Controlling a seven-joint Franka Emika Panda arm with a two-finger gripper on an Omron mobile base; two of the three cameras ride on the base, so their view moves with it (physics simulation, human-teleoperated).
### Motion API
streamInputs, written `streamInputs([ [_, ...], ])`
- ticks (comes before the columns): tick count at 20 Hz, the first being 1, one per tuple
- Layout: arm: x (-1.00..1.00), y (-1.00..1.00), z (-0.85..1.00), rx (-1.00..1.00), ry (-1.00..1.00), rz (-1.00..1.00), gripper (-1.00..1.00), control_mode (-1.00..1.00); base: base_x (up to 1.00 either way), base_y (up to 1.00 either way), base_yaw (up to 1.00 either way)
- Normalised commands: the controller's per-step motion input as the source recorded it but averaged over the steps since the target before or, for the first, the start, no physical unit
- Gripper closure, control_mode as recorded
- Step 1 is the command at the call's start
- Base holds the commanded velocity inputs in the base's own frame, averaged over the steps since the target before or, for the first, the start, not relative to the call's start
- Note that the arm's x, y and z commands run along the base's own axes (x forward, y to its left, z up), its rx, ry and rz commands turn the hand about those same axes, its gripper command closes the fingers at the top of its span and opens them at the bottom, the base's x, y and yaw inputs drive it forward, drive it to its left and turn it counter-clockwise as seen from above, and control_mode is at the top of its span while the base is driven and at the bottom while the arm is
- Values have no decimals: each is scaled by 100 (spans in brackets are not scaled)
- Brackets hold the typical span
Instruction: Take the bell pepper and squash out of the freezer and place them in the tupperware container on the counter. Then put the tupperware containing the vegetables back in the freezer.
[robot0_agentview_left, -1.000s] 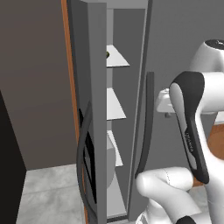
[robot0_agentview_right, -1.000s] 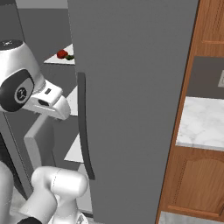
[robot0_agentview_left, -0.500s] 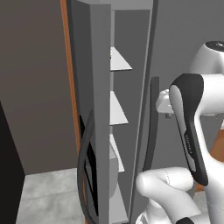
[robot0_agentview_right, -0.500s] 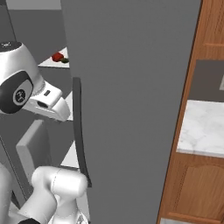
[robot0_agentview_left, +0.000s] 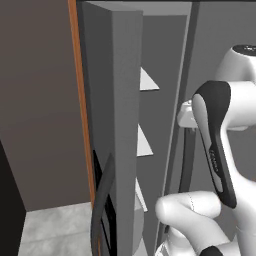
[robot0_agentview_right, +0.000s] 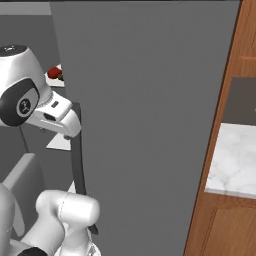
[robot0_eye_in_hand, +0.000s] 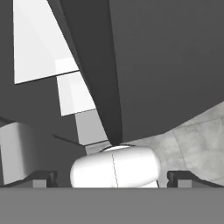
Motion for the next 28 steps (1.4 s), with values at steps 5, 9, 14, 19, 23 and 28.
streamInputs([
  [5,0,0,0,0,0,0,-100,100,2,64,1],
  [9,0,0,0,0,0,0,-100,100,0,73,1],
  [14,0,0,0,0,0,0,-100,100,0,54,0],
  [19,0,18,12,0,-5,0,-100,-100,0,8,0],
  [23,0,20,41,0,-18,1,-100,-100,0,0,0],
  [28,0,18,45,2,-20,0,-100,-100,0,0,0],
])
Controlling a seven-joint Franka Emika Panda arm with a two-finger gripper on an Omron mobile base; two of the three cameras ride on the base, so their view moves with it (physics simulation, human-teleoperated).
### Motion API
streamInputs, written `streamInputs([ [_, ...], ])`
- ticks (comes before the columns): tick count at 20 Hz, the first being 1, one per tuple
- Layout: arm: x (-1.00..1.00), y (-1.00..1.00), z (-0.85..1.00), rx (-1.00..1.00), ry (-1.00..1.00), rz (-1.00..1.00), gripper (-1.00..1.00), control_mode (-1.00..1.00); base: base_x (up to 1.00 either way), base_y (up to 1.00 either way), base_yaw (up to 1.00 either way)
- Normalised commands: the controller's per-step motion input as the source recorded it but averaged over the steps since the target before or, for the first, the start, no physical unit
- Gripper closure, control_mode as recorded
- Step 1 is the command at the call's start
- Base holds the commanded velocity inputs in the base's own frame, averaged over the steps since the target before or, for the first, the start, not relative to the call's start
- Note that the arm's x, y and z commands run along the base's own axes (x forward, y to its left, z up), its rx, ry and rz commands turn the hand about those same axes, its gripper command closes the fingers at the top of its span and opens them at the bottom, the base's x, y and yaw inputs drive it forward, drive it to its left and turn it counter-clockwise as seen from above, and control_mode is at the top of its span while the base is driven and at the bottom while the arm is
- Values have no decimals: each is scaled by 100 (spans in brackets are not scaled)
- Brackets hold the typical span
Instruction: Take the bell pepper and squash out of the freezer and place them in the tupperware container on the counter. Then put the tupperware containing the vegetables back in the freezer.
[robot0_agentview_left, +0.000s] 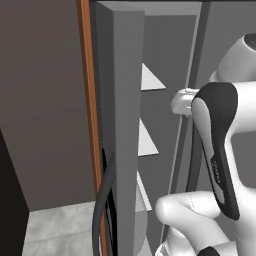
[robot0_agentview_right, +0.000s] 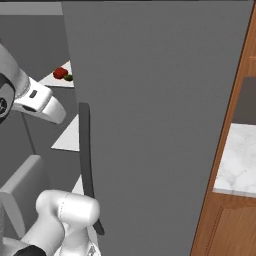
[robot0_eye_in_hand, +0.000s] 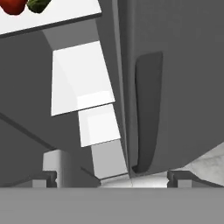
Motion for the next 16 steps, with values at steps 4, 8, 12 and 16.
streamInputs([
  [4,3,17,24,1,-24,0,-100,-100,0,0,0],
  [8,26,9,7,5,-23,0,-100,-100,0,0,0],
  [12,47,0,5,14,-16,1,-100,-100,0,0,0],
  [16,57,8,1,18,-7,3,-100,-100,0,0,0],
])
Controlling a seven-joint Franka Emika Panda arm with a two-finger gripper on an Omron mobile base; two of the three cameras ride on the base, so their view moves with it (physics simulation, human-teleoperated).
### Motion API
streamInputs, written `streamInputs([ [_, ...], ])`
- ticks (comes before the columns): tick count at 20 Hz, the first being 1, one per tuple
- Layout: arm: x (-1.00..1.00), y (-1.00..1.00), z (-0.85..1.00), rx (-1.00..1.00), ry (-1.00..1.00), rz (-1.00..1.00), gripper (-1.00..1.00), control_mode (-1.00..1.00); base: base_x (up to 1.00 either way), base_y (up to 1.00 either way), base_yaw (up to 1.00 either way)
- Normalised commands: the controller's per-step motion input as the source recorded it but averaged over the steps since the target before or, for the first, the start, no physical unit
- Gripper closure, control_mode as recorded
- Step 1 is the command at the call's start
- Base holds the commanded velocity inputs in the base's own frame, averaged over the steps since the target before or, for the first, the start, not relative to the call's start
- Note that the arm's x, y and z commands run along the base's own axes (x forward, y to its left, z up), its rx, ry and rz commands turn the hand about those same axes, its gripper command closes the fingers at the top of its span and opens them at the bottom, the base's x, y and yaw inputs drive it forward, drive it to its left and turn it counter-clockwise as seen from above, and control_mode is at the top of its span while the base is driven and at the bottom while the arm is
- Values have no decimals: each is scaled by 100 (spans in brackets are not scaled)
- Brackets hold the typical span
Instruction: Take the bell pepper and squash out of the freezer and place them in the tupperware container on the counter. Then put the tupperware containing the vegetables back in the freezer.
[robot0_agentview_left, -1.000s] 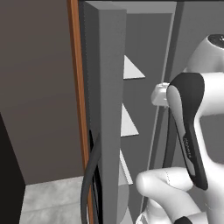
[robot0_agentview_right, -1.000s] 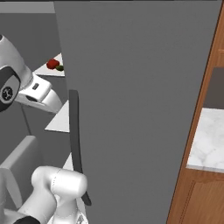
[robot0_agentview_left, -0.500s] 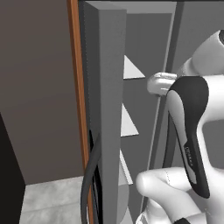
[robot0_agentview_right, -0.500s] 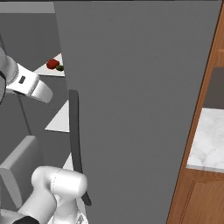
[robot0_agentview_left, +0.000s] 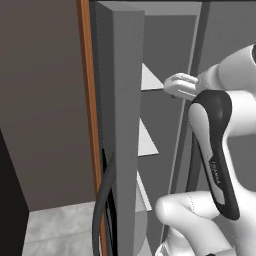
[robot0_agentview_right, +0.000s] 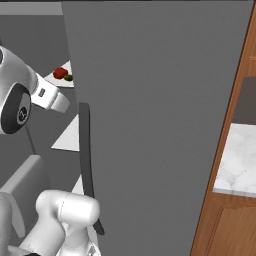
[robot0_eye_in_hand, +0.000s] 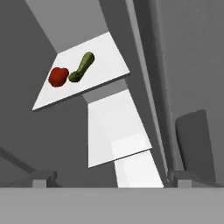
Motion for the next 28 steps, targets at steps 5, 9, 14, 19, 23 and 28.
streamInputs([
  [5,56,33,3,10,-3,1,-100,-100,0,0,0],
  [9,56,33,8,0,0,0,-100,-100,0,0,0],
  [14,56,17,6,0,3,0,-100,-100,0,0,0],
  [19,57,10,0,0,7,0,-100,-100,0,0,0],
  [23,57,13,0,0,9,2,-100,-100,0,0,0],
  [28,59,13,0,0,5,2,-100,-100,0,0,0],
])
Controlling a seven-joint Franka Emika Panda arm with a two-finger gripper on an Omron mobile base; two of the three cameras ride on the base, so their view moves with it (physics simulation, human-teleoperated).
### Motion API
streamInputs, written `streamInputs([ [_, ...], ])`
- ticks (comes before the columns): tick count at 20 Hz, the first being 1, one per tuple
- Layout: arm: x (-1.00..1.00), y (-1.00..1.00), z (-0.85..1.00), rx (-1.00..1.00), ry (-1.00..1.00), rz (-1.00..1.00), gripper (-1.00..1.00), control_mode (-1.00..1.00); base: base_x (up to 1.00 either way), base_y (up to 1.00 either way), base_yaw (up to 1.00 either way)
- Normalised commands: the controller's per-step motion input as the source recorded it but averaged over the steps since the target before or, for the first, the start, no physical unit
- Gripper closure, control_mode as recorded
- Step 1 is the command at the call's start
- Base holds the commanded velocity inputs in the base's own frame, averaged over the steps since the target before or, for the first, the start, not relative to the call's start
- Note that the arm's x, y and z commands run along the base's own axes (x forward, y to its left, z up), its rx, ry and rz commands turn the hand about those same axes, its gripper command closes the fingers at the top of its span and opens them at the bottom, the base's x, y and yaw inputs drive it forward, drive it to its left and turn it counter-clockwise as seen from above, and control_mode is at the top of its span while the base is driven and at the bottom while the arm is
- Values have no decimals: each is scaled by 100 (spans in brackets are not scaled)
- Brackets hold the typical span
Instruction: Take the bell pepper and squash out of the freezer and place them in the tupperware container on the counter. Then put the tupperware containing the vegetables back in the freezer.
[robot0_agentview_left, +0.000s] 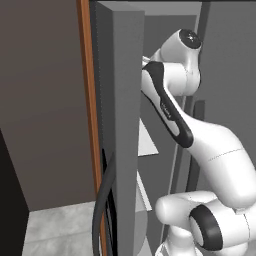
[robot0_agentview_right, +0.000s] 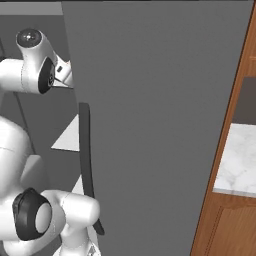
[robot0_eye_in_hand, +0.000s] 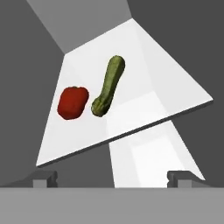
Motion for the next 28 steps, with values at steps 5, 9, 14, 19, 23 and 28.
streamInputs([
  [5,51,9,-2,0,0,0,-100,-100,0,0,0],
  [9,40,2,-10,0,0,0,-100,-100,0,0,0],
  [14,39,0,-16,-3,0,0,-100,-100,0,0,0],
  [19,42,0,-14,-5,0,0,-100,-100,0,0,0],
  [23,42,0,-4,-4,0,0,-100,-100,0,0,0],
  [28,45,0,-5,-4,0,0,-100,-100,0,0,0],
])
